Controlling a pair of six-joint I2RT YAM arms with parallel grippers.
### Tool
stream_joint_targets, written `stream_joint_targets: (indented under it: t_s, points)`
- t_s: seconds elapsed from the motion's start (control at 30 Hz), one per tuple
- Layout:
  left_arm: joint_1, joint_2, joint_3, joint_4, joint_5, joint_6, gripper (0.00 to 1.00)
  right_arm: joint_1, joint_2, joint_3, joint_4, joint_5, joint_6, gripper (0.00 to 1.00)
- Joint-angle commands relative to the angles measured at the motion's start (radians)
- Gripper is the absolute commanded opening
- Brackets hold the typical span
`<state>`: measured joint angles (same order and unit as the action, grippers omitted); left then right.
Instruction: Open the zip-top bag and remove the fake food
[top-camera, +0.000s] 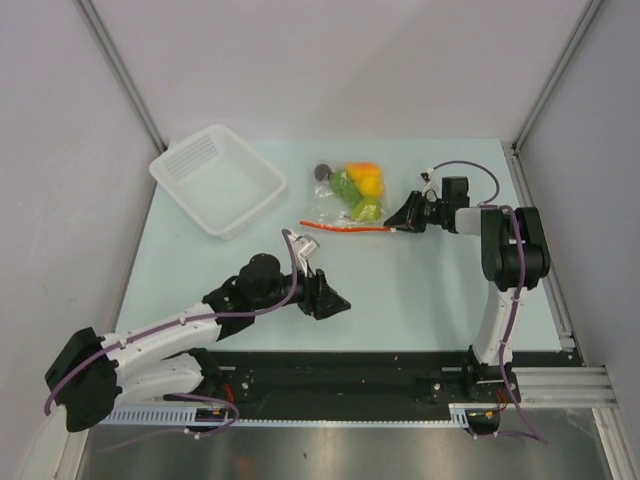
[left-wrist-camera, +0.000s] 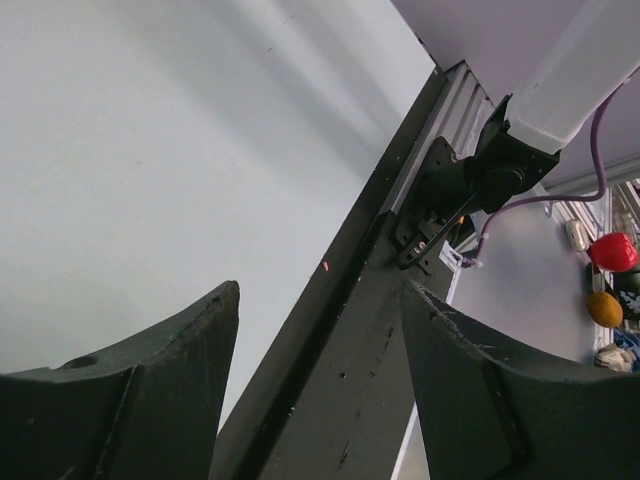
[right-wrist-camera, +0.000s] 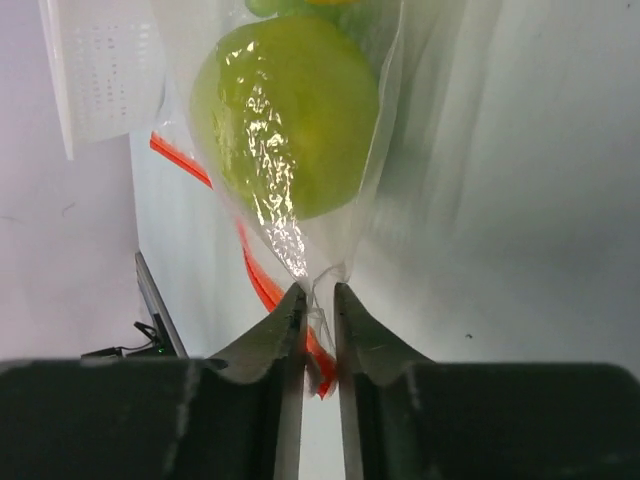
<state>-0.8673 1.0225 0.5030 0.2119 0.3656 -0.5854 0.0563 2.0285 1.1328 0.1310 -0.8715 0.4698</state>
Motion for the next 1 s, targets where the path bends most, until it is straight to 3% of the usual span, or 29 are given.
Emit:
stream_joint_targets:
  t_s: [0.0, 0.1, 0.27, 0.5, 0.6, 0.63, 0.67, 0.7, 0.97]
  points:
    - [-0.022, 0.014, 0.037, 0.063, -0.013, -0.034, 0.69, -0.001, 0.032, 0.054, 0.032, -0.035, 0.000, 0.13]
    - [-0.035, 0.027, 0.037, 0.066, -0.027, -0.050, 0.67, 0.010, 0.012, 0.013, 0.051, -0.038, 0.015, 0.00]
    - [-0.048, 0.071, 0.048, 0.089, -0.044, -0.068, 0.63, 0.065, -0.115, -0.111, 0.137, 0.008, 0.088, 0.00]
    - [-0.053, 0.156, 0.072, 0.100, -0.066, -0.076, 0.56, 0.201, -0.263, -0.373, 0.454, 0.123, 0.346, 0.00]
    - [-0.053, 0.159, 0.062, 0.104, -0.093, -0.088, 0.56, 0.246, -0.275, -0.445, 0.511, 0.190, 0.406, 0.24]
    - [-0.053, 0.157, 0.055, 0.109, -0.094, -0.096, 0.56, 0.249, -0.272, -0.458, 0.533, 0.190, 0.417, 0.43]
    - [-0.053, 0.151, 0.046, 0.118, -0.096, -0.100, 0.56, 0.247, -0.266, -0.478, 0.553, 0.190, 0.427, 0.53]
    - [-0.053, 0.146, 0.039, 0.125, -0.094, -0.117, 0.56, 0.247, -0.248, -0.479, 0.576, 0.186, 0.441, 0.57]
    - [-0.053, 0.093, -0.061, 0.181, -0.099, -0.205, 0.57, 0.238, -0.166, -0.476, 0.668, 0.151, 0.494, 0.53]
